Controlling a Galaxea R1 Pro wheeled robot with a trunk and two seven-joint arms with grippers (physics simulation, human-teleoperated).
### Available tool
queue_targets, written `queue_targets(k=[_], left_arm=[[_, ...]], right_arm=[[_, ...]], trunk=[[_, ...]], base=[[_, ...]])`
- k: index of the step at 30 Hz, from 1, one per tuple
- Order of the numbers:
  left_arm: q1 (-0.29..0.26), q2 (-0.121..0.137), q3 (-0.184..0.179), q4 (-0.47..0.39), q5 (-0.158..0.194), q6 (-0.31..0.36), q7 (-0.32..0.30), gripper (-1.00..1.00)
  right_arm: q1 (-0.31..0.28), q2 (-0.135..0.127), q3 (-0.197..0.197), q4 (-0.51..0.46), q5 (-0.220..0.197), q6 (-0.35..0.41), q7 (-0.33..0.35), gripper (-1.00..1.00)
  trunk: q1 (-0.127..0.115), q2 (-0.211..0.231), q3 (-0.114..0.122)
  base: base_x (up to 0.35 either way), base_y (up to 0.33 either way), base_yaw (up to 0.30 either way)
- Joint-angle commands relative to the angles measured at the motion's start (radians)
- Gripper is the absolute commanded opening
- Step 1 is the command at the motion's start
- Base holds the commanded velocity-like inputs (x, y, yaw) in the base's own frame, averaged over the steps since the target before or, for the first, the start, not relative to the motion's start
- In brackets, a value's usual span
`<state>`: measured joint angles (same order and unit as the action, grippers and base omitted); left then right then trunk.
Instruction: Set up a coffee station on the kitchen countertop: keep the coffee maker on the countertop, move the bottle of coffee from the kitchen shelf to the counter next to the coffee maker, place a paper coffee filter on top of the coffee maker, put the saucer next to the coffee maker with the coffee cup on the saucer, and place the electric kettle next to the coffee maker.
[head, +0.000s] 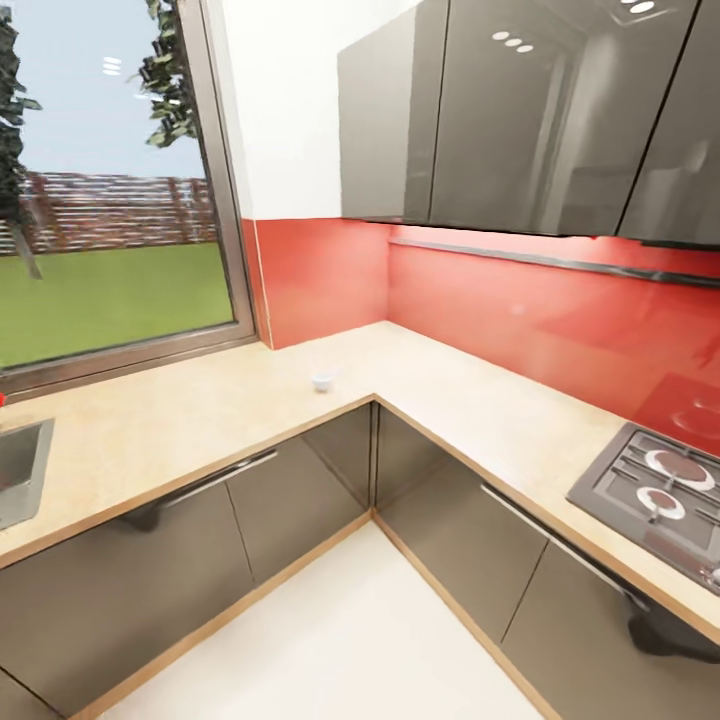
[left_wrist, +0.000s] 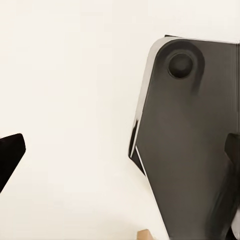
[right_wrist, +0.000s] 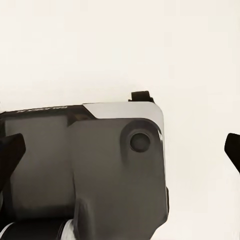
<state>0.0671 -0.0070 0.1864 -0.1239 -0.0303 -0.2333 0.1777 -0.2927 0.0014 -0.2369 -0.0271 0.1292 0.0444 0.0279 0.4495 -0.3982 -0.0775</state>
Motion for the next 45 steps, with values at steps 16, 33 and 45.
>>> queue_targets(k=[16, 33, 45], left_arm=[[-0.001, -0.007, 0.01, -0.003, 0.0, -0.026, 0.002, 1.0], [-0.001, 0.002, 0.013, -0.002, 0.001, -0.026, 0.003, 1.0], [-0.002, 0.005, 0.007, -0.003, -0.009, -0.024, 0.002, 1.0]], right_arm=[[0.0, 0.0, -0.009, -0.002, 0.01, 0.005, 0.003, 1.0], [0.0, -0.004, -0.01, -0.002, 0.011, 0.005, -0.001, 1.0], [0.0, -0.002, -0.009, -0.008, 0.012, 0.004, -0.002, 1.0]], trunk=[[0.001, -0.002, -0.002], [0.001, -0.002, -0.002], [0.001, -0.002, -0.002]], base=[[-0.039, -0.176, 0.277], [-0.001, -0.013, 0.277], [0.0, 0.0, 0.123]])
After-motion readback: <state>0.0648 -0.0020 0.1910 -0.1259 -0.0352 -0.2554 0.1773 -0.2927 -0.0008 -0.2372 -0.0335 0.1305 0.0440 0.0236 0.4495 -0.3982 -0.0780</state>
